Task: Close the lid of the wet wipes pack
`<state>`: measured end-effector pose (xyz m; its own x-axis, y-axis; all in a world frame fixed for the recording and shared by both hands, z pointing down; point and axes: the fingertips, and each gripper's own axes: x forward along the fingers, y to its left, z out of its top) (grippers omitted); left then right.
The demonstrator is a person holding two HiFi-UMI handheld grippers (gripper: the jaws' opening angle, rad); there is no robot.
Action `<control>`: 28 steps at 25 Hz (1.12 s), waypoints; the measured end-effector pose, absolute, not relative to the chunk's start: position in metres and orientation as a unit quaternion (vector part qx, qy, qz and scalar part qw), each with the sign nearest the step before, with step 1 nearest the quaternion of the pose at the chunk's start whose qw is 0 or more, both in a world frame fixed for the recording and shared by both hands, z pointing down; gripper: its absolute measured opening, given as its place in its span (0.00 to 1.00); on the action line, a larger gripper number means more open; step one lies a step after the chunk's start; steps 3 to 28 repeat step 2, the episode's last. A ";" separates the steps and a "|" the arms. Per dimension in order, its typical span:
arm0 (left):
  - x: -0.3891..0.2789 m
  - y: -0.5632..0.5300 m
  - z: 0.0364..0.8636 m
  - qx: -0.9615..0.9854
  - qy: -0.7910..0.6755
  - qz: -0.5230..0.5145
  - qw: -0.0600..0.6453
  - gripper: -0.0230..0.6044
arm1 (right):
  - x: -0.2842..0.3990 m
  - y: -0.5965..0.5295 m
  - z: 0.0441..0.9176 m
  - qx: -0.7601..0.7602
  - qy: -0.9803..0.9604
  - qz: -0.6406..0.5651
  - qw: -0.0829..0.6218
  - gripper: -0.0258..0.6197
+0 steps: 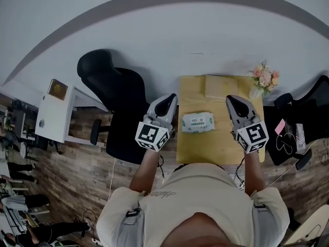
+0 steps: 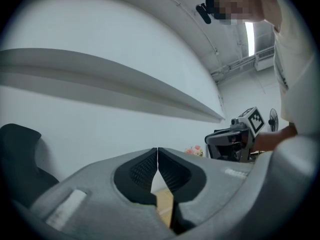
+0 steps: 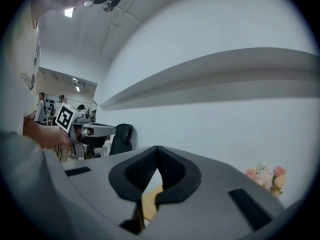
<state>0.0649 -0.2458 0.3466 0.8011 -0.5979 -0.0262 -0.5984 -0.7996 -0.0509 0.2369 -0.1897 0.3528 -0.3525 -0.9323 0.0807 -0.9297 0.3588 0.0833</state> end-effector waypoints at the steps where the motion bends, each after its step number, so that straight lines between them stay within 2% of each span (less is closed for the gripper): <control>1: 0.065 -0.246 0.350 -0.949 0.315 0.003 0.024 0.07 | 0.236 -0.190 0.355 0.565 -0.823 -0.011 0.060 0.04; 28: 0.065 -0.246 0.353 -0.949 0.315 0.001 0.020 0.07 | 0.235 -0.191 0.357 0.564 -0.824 -0.011 0.063 0.04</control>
